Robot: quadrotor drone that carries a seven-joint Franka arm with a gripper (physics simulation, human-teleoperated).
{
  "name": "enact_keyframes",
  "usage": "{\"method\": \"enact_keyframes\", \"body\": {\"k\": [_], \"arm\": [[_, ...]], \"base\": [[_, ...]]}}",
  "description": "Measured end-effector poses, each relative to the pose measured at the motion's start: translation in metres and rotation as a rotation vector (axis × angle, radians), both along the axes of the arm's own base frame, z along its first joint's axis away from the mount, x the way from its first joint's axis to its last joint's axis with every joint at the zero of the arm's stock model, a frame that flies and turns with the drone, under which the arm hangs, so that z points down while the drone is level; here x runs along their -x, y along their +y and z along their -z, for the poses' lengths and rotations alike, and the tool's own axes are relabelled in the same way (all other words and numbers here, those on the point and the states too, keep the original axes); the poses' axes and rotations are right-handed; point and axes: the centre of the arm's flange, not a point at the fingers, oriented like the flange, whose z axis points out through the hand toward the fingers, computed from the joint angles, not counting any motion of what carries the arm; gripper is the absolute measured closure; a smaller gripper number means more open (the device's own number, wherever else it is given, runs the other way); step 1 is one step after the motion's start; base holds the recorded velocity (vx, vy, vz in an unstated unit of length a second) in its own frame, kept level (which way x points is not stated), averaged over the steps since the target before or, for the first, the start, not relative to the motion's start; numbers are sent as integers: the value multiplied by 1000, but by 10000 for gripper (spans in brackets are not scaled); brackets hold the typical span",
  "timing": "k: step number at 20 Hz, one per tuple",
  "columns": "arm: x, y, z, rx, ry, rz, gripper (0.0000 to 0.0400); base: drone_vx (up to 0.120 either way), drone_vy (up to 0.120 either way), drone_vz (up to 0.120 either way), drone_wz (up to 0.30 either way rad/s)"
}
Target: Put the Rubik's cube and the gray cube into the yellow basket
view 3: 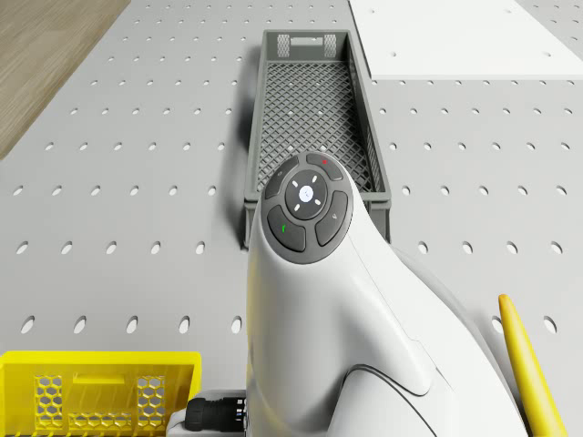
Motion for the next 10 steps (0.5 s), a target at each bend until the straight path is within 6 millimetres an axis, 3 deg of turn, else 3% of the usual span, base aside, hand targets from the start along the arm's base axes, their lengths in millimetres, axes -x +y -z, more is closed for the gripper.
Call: {"method": "enact_keyframes", "body": {"k": [8,10], "arm": [[0,0,0,0,0,0,150],[0,0,0,0,0,0,150]], "base": [[0,120,0,0],[80,120,0,0]]}}
